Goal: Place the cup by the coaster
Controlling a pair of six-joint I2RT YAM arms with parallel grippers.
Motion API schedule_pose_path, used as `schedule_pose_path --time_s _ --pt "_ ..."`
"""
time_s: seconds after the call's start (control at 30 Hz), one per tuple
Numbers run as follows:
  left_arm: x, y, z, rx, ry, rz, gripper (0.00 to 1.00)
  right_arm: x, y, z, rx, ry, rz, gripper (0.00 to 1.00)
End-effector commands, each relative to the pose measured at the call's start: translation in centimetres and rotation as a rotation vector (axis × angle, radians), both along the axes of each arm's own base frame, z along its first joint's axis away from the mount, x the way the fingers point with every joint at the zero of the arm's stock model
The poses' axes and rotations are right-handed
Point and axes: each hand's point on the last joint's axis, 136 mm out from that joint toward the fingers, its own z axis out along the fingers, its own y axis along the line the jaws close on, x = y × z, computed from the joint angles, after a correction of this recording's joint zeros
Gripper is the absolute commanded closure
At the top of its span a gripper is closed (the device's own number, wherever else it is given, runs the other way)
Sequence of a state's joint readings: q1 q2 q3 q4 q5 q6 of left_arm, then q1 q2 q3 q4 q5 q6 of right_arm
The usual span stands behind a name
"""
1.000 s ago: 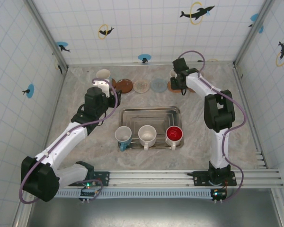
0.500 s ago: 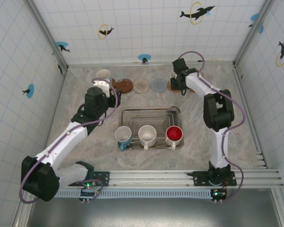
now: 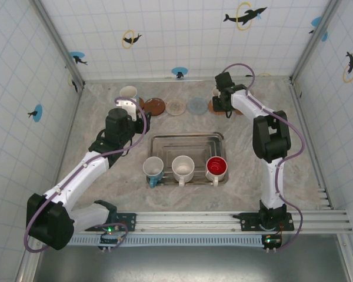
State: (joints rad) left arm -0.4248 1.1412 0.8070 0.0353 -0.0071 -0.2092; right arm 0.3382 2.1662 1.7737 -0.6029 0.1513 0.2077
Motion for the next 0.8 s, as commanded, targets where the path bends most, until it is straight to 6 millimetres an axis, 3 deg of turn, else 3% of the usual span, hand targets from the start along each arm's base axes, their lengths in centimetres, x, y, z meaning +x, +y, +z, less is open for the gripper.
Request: schedule_pose_path --time_s 0.0,0.77 --pt "0.3 -0.56 1.85 -0.022 -0.041 -0.017 0.41 2.0 0.34 2.3 0.026 -0.076 -0.001 1.0" --pt "0.22 -0.43 1.93 -0.019 -0.042 -0.014 0.41 1.25 0.47 1.63 0.049 -0.051 -0.001 0.97"
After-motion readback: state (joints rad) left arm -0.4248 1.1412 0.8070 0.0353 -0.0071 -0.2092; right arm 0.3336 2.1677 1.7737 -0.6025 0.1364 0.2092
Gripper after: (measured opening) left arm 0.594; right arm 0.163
